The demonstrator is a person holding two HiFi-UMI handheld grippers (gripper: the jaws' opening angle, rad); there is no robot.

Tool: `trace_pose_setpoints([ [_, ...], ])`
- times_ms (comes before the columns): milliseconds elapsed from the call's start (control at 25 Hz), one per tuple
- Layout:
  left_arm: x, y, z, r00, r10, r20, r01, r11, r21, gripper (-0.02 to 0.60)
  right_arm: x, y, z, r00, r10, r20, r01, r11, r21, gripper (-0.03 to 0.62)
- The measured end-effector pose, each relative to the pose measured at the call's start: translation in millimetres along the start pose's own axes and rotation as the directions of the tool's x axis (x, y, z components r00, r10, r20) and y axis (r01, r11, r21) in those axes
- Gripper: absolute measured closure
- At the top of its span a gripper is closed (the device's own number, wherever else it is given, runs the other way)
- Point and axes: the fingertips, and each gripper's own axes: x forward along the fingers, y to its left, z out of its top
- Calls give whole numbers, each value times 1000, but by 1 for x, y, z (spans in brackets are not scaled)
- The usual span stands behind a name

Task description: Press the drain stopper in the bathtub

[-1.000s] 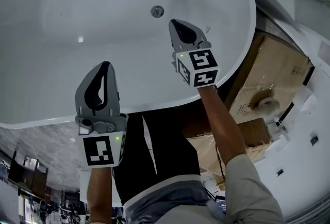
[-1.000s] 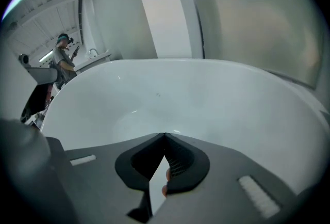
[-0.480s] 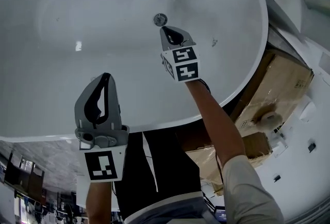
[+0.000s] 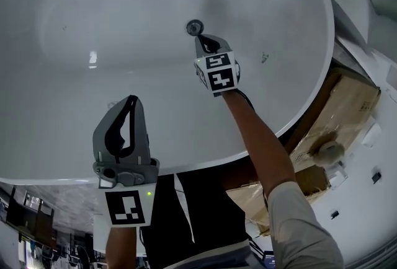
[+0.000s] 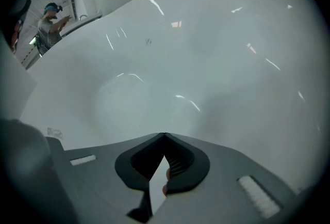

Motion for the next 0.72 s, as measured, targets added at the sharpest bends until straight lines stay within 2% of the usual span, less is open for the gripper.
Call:
trace_pose_setpoints([
  [280,6,6,-13,1000,-5,1,5,1000,6,581,41,-6,-25,998,-34,-46,32,999,-35,595],
  [440,8,10,-18,1000,4,8,-4,1000,-5,581,59,-16,-33,997,-65,-51,66,998,1,595],
  [720,16,12,-25,999,5,42,-5,1000,-9,581,77,-22,-50,993,-62,-96,67,996,54,597],
])
